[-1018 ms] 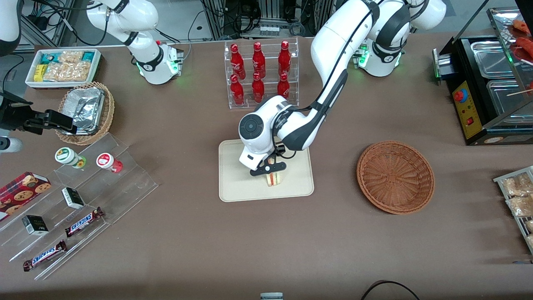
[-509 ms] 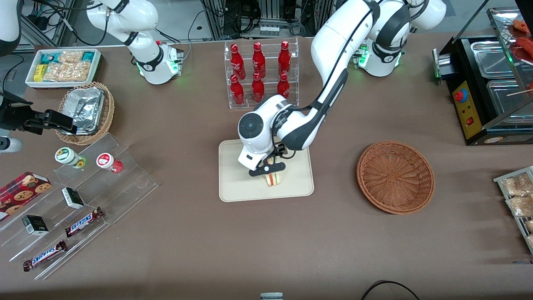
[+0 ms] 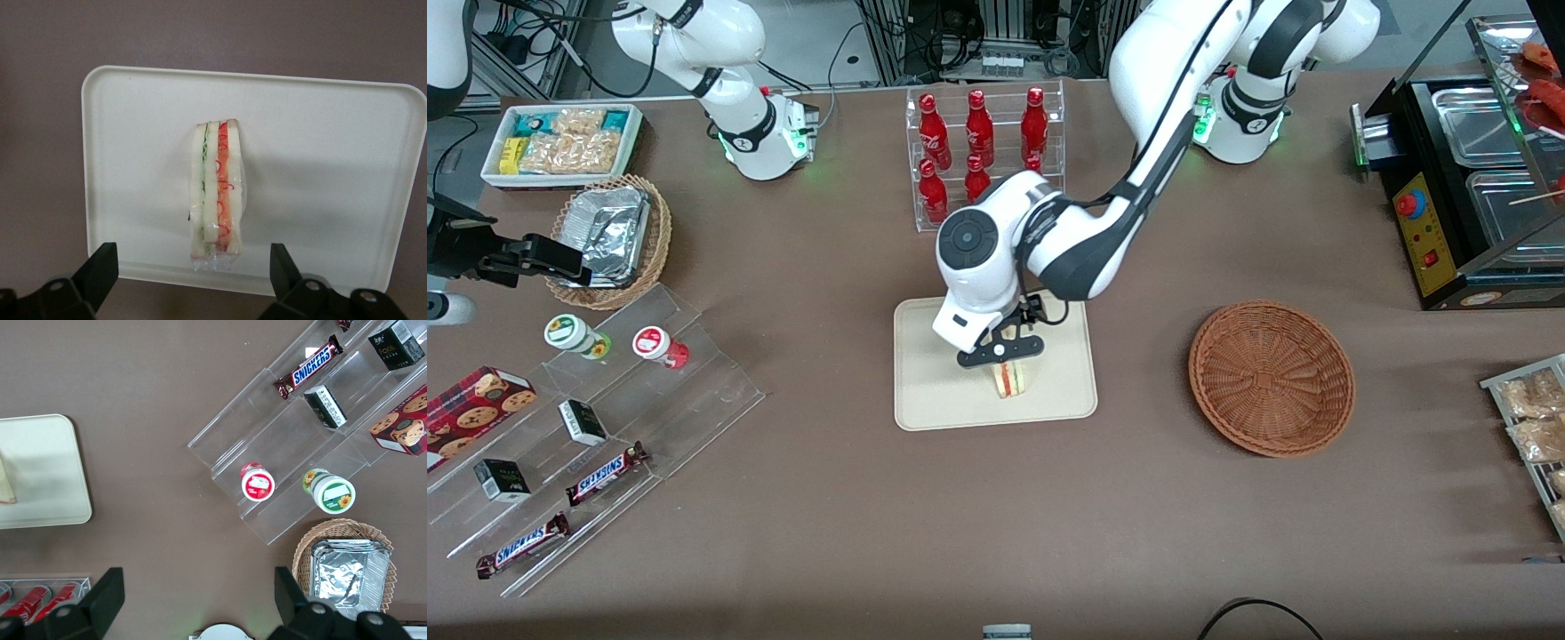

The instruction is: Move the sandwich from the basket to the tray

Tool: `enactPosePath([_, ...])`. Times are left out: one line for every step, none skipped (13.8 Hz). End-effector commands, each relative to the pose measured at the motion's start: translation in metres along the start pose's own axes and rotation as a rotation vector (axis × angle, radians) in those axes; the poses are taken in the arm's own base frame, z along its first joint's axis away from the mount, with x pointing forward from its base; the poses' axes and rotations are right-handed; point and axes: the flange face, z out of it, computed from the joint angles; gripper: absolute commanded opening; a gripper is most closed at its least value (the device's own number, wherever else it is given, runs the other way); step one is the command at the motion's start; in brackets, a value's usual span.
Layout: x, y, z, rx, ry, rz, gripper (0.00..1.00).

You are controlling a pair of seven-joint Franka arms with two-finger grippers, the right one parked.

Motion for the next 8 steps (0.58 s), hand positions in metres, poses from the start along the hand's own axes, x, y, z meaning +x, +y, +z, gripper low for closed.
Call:
enactPosePath([0.016,-0.032,-0.026,0.022,0.007,0.055,1.00])
enactPosePath([0.029,-0.052,-0.040,0.022,-0.007,0.027,1.00])
enactPosePath([0.050,-0.083,-0.051,0.021,-0.025,-0.009,1.00])
enactPosePath([0.065,-0.112,-0.059,0.016,-0.037,0.014,1.00])
enactPosePath([0.071,-0.135,-0.069,-0.008,-0.054,0.055,1.00])
enactPosePath([0.083,-0.165,-0.076,-0.030,-0.070,0.083,1.00])
enactPosePath([0.094,-0.193,-0.081,-0.034,-0.077,0.107,1.00])
enactPosePath([0.104,-0.224,-0.086,-0.035,-0.093,0.132,1.00])
